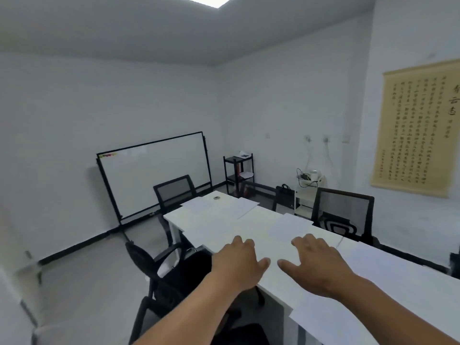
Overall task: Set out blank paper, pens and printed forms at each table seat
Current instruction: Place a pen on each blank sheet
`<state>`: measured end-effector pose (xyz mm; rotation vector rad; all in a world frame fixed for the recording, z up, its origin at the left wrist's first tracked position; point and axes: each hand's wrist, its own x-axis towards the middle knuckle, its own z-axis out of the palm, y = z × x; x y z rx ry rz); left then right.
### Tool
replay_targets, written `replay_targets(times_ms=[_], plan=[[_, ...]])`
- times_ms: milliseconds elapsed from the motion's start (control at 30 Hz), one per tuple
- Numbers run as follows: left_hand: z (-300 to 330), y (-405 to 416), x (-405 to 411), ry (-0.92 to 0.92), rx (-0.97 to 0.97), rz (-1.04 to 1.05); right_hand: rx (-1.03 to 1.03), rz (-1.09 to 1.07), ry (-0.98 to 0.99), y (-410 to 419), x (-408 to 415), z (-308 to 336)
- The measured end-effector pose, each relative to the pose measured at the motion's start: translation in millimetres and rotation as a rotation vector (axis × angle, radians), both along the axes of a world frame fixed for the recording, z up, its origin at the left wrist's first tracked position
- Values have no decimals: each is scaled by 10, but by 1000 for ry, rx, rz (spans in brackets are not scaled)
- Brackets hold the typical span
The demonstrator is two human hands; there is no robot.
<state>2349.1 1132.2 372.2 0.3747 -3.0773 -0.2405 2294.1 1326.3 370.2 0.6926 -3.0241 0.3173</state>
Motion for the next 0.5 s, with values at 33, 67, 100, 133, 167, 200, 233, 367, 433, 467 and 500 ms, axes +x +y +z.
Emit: replay_targets(times_ms=[33,67,100,133,167,200,233,367,433,467,500], plan=[[40,-286,186,-1,-9,37,-9,40,3,-333,103,35],[80,-484,326,4,-14,62,-20,71,-1,-565,173,63],[115,-679,463,4,-20,88,-32,101,3,-785,246,91],[146,-871,579,-1,-35,113,-38,135,-4,-994,310,124],[174,-1132,751,-13,-34,158,-29,185,-5,-1287,385,149],[192,-1340,873,-24,-33,196,-23,223,-10,-1510,440,166],[213,-1516,984,-40,-30,236,-13,255,-16,-1709,488,181],[143,-2136,1369,-123,-10,407,43,391,-27,-2455,649,145],[65,-2371,1528,-170,-29,474,69,477,-26,-2795,701,76],[26,-2470,1585,-187,-39,503,77,516,-29,-2939,722,49],[4,-2564,1647,-200,-47,533,84,559,-29,-3092,739,36]])
